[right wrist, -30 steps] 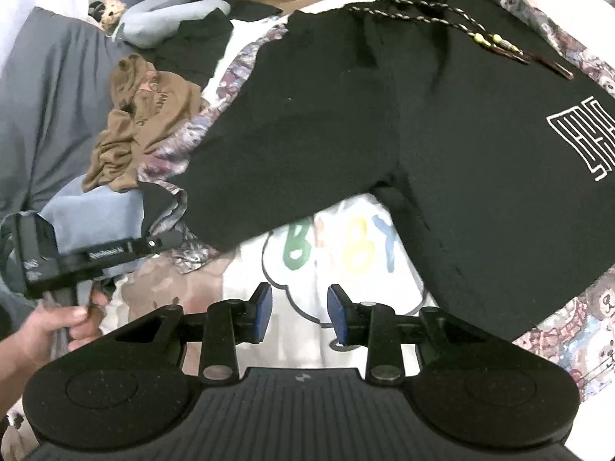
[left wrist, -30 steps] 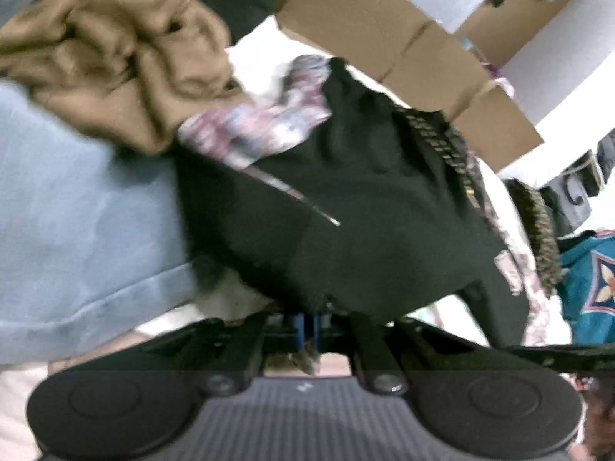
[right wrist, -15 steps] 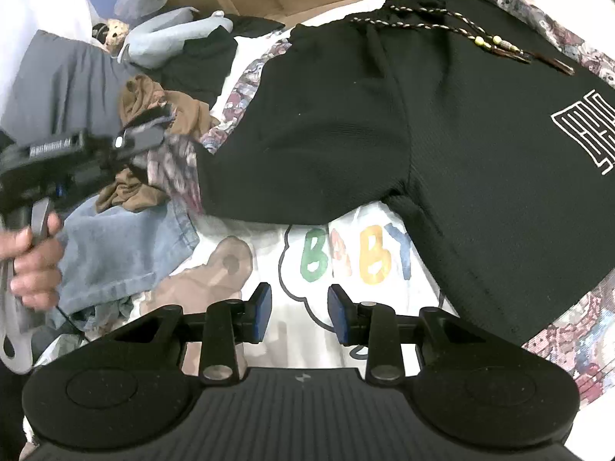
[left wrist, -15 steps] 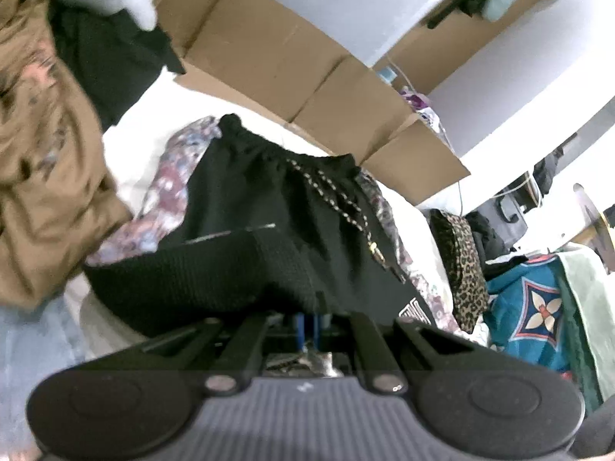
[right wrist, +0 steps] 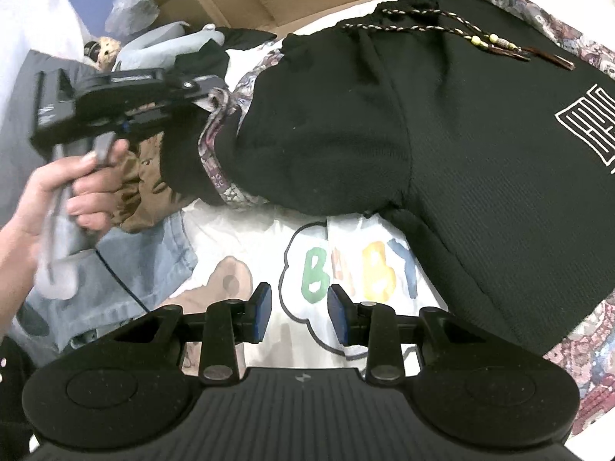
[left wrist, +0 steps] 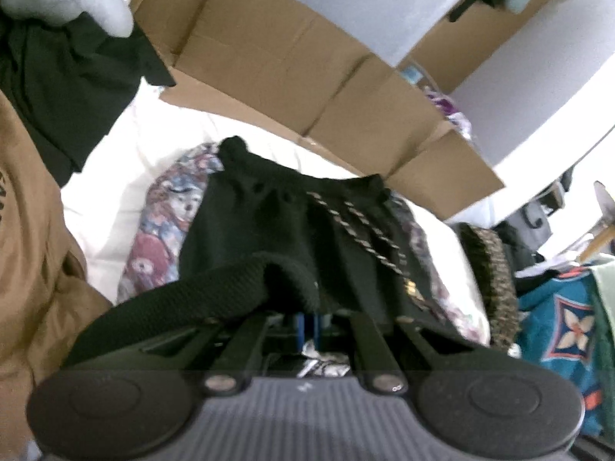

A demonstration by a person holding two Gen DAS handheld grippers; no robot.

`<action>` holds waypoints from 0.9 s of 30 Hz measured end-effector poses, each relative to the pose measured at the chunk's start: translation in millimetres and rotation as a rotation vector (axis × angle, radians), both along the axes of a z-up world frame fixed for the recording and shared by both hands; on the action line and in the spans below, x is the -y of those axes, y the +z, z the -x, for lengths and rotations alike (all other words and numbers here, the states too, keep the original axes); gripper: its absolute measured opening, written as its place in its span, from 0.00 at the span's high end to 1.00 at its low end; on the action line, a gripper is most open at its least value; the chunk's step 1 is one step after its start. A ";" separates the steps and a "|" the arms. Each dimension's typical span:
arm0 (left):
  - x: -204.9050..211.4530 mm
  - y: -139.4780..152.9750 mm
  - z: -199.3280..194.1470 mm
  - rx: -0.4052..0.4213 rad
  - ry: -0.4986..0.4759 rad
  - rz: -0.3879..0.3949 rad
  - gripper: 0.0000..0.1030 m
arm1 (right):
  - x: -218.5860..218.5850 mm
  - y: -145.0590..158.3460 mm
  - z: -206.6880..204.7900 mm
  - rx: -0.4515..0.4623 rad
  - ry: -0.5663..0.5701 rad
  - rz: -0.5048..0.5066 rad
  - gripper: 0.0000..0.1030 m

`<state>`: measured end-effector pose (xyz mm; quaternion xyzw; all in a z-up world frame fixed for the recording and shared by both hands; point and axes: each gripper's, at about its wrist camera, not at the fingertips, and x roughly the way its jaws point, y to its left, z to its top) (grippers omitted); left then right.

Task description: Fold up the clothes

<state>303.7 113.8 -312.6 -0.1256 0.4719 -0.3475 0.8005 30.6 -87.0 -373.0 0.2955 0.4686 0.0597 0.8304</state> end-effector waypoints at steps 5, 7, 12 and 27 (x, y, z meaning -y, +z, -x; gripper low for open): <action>-3.5 -29.2 -23.4 -0.016 0.055 -0.048 0.95 | -3.0 -3.2 -5.8 0.002 -0.006 -0.005 0.62; -6.2 -40.8 -31.7 -0.025 0.084 -0.058 0.95 | -4.1 -5.1 -8.6 0.004 -0.008 -0.006 0.62; -5.4 -64.2 -49.5 -0.041 0.127 -0.087 0.95 | -6.9 -15.8 -19.9 -0.002 -0.028 -0.015 0.62; -19.8 -6.2 12.2 0.045 0.056 -0.104 0.48 | -15.4 -25.9 -52.8 0.010 -0.080 -0.043 0.62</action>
